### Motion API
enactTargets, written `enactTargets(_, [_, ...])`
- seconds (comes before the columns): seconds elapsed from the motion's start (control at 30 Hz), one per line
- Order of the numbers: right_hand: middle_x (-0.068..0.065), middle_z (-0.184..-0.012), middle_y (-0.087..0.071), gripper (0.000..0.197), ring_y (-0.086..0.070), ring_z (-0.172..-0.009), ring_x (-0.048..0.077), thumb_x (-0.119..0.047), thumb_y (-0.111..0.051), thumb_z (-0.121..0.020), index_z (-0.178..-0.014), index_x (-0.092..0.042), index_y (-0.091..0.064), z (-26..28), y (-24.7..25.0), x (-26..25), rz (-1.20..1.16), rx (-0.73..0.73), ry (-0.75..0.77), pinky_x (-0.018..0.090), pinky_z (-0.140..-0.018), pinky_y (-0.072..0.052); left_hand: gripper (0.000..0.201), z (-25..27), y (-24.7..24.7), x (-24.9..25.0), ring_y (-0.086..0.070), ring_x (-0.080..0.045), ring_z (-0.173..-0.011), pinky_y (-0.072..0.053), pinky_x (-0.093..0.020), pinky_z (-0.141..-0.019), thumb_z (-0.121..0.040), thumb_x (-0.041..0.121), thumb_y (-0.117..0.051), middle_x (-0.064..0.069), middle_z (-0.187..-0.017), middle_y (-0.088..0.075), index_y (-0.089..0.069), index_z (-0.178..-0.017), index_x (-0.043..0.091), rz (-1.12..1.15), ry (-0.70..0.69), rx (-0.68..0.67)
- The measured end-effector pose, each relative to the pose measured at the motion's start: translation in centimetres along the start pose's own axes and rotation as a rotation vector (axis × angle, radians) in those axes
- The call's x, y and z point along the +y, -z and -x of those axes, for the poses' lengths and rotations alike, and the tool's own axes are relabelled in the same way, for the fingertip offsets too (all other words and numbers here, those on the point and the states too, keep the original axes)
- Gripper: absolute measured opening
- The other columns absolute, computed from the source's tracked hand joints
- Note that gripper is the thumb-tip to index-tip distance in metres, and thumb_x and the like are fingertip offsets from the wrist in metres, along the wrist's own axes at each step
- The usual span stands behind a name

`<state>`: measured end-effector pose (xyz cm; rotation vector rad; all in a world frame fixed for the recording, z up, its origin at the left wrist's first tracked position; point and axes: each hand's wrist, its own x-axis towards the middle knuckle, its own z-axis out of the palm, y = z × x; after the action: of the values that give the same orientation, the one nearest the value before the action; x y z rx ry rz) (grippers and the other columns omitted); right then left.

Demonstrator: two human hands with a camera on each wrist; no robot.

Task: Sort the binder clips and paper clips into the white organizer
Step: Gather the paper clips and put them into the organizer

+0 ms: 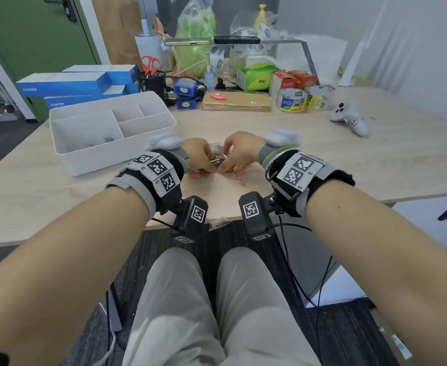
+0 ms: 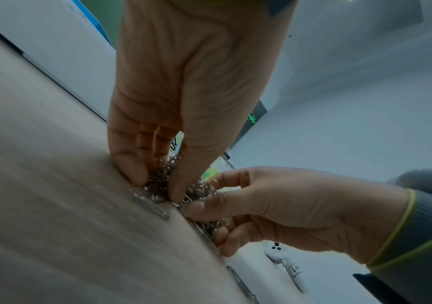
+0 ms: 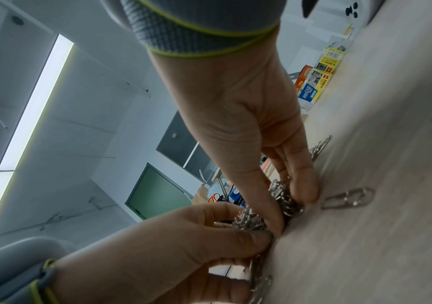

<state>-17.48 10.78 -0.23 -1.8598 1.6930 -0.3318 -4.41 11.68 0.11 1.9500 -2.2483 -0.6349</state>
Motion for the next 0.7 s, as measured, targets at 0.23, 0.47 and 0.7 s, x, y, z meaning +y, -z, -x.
enactTargets(0.23, [0.008,-0.084,-0.061,0.040,-0.058,-0.031,0.005,-0.003,-0.080,-0.070,-0.106,-0.003,-0.063,-0.6,0.0,0.5,-0.070,0.053,0.038,0.017,-0.035,-0.047,0.021,-0.7,-0.2,0.2,-0.055,-0.009,-0.032,-0.049,-0.016,-0.038,-0.084,0.006,-0.064,-0.002,-0.052,-0.057,-0.051,-0.070,0.013,0.124,0.042,-0.008])
enactTargets(0.47, [0.003,-0.073,-0.064,0.030,-0.072,-0.066,0.019,-0.008,-0.079,-0.071,-0.098,-0.004,-0.067,-0.8,0.5,0.4,-0.044,0.115,0.061,0.033,-0.071,-0.060,0.028,-0.8,0.1,0.4,-0.054,-0.015,-0.053,-0.046,-0.014,-0.036,-0.091,0.006,-0.058,-0.007,-0.066,-0.054,-0.045,-0.067,0.006,0.311,0.091,-0.063])
enactTargets(0.7, [0.003,-0.066,-0.062,0.029,-0.065,-0.051,0.015,-0.005,-0.081,-0.069,-0.094,-0.005,-0.067,-1.0,0.8,0.2,-0.135,0.130,0.049,0.037,-0.072,-0.060,0.021,-1.4,0.5,-0.1,-0.061,-0.009,-0.043,-0.049,-0.015,-0.051,-0.088,0.012,-0.064,-0.001,-0.059,-0.059,-0.052,-0.070,0.012,0.317,0.069,0.039])
